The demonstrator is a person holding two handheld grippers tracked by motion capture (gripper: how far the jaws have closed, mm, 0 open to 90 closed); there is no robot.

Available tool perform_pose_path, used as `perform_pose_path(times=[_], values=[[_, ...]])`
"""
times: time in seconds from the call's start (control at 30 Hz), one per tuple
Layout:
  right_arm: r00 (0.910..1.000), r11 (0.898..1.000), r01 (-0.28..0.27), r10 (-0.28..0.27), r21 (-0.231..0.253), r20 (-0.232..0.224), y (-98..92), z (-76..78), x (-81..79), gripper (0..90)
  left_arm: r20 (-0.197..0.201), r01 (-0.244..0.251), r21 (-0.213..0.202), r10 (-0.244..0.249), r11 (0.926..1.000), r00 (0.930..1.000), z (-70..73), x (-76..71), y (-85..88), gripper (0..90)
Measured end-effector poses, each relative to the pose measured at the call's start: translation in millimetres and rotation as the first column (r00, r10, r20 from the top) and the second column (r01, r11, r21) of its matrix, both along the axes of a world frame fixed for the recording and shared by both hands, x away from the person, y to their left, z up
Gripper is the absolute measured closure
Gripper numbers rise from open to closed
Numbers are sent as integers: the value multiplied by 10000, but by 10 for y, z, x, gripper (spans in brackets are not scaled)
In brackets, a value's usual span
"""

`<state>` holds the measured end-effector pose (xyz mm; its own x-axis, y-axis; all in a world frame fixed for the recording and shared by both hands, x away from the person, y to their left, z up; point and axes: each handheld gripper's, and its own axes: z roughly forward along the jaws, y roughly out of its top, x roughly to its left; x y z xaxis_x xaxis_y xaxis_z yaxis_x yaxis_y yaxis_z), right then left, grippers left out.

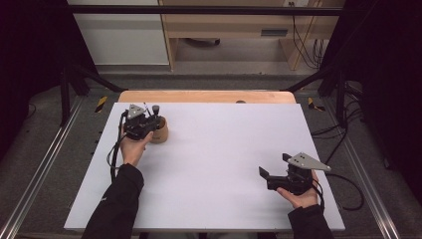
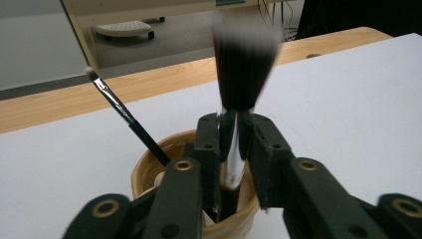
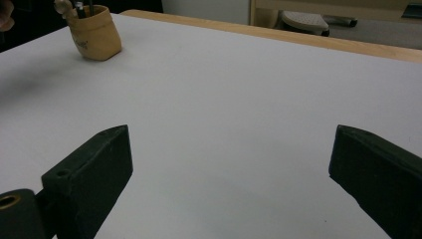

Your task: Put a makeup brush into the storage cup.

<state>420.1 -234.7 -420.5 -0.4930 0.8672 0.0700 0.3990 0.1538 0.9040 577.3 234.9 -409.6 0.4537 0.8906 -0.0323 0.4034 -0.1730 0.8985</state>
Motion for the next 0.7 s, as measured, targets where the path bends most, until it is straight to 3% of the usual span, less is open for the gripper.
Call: perform_pose_path(times=[0.33,0.7], values=[[10000,10000,31,-31,31,62,-1,13,-5,40,183,247,-312,-241,9992,9995,73,-215,26,518],[9998,9999,41,-42,96,187,-19,44,-21,39,428,842,-657,-815,9943,9958,179,-506,53,350]])
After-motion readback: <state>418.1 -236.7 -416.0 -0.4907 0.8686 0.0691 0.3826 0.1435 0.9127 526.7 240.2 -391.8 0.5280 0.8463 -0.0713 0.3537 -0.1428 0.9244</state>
